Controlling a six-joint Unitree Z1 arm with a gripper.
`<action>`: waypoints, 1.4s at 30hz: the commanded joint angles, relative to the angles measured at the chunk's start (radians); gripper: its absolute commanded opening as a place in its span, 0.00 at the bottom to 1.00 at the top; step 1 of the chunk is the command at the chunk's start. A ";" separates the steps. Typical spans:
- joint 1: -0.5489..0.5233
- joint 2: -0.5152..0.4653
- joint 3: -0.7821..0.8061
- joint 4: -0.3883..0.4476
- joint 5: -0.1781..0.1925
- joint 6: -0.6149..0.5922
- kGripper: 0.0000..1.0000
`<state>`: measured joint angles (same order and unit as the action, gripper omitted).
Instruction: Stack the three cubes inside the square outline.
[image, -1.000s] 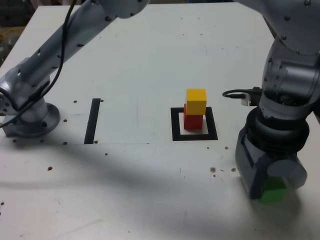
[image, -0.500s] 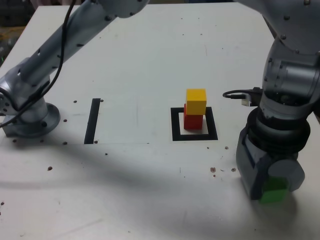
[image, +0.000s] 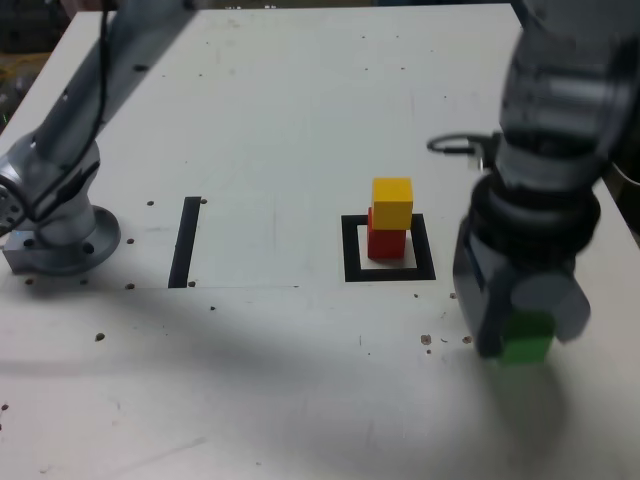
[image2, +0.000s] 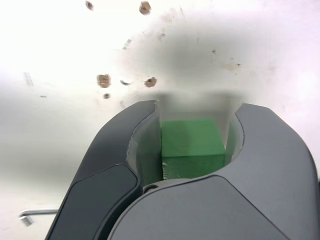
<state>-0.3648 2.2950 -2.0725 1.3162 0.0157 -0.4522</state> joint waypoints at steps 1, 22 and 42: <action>0.021 -0.046 0.020 0.026 0.003 0.033 0.17; 0.273 -0.309 0.292 0.129 0.044 0.313 0.17; 0.345 -0.278 0.306 0.115 0.041 0.351 0.18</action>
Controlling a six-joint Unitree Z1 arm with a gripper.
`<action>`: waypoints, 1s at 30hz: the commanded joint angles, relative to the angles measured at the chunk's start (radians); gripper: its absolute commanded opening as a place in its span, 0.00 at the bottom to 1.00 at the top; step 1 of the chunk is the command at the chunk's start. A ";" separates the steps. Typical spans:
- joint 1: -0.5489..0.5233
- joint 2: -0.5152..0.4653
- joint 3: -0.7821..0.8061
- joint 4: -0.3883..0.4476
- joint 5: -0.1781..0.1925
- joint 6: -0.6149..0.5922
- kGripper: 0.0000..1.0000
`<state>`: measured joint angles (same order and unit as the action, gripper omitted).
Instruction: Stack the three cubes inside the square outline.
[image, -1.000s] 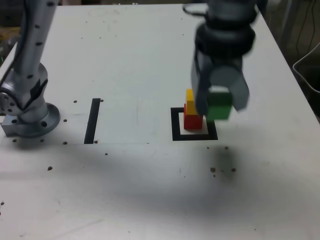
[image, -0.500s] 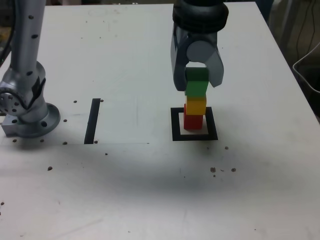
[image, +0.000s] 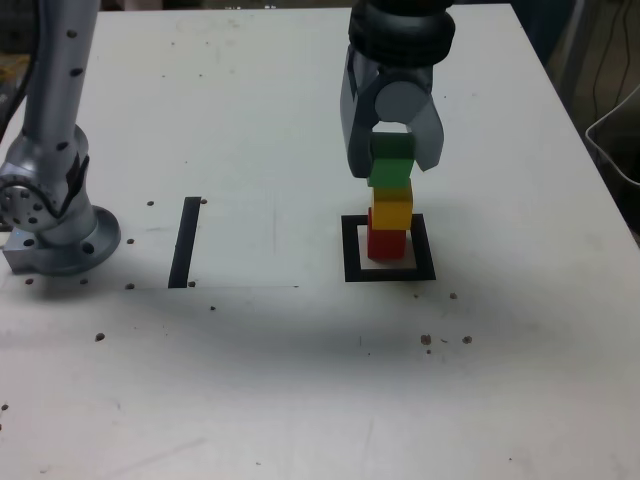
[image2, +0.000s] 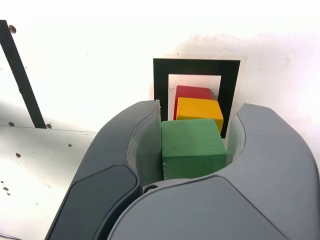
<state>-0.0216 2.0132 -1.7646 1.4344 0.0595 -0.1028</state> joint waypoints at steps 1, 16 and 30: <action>0.002 0.004 -0.002 -0.004 -0.005 0.002 0.18; 0.003 0.027 0.017 -0.009 -0.046 0.011 0.33; 0.003 0.027 0.009 -0.027 -0.046 0.021 0.71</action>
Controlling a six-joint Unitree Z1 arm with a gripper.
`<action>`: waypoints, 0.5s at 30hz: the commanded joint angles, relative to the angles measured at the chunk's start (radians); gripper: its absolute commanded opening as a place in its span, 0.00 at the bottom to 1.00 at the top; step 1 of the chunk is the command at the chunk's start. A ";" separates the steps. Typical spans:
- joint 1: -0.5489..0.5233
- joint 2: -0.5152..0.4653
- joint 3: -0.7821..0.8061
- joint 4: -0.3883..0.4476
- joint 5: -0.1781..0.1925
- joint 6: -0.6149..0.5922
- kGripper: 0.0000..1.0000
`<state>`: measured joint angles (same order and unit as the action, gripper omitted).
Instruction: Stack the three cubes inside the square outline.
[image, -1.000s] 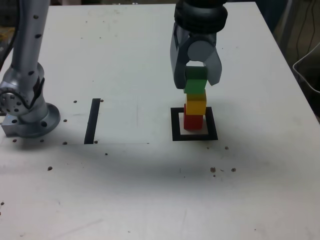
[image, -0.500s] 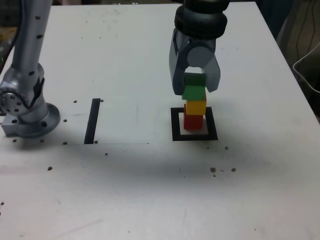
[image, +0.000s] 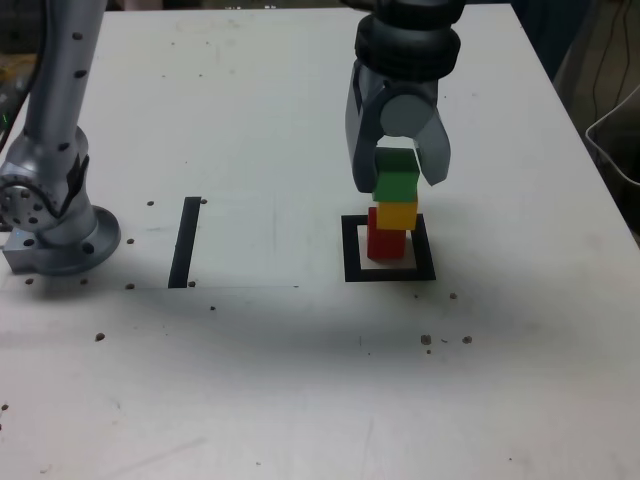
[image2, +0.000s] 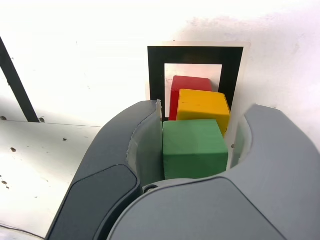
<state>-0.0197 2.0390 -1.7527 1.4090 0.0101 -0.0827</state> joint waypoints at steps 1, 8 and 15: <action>0.001 0.000 -0.002 -0.001 0.006 0.001 0.77; 0.001 -0.007 0.005 0.004 0.017 -0.011 0.99; 0.001 -0.014 0.006 0.005 0.017 -0.009 0.99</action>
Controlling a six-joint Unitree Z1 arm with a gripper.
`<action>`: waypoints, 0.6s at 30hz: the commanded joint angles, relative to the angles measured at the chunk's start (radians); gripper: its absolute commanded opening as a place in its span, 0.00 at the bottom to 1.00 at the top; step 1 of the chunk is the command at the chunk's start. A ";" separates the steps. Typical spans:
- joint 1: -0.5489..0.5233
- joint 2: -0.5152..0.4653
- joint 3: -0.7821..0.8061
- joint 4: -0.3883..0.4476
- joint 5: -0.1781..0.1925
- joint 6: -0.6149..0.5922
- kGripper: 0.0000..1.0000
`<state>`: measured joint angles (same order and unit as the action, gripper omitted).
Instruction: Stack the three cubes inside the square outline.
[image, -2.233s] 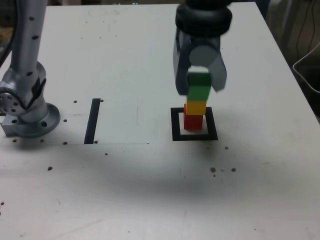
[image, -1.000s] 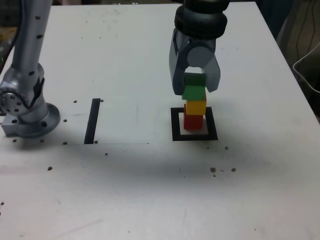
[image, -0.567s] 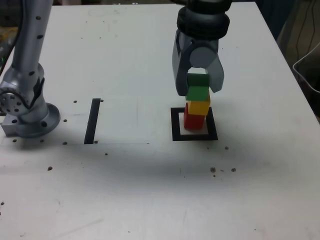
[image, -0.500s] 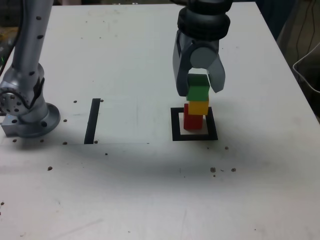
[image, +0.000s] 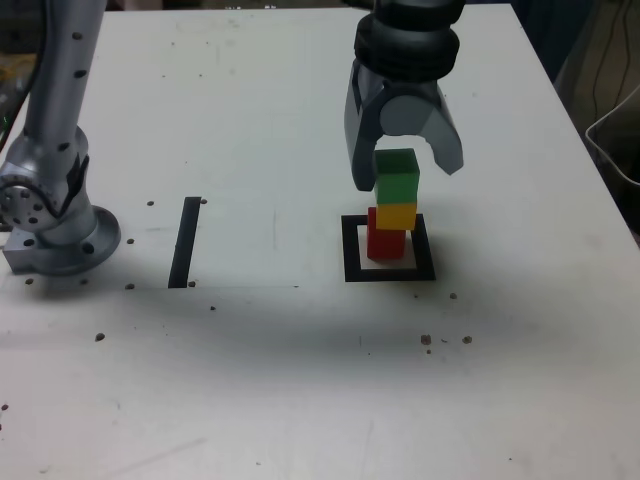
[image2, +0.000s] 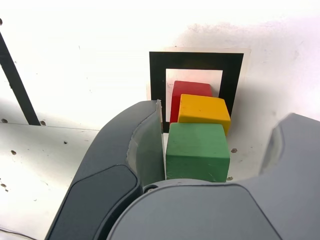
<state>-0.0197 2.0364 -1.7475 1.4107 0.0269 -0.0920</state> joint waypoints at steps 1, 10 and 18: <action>0.001 -0.013 0.003 0.004 0.001 0.002 0.99; -0.001 -0.051 0.012 0.006 0.002 0.008 0.99; -0.002 -0.062 0.022 0.006 0.000 0.017 0.99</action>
<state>-0.0200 1.9842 -1.7277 1.4149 0.0279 -0.0773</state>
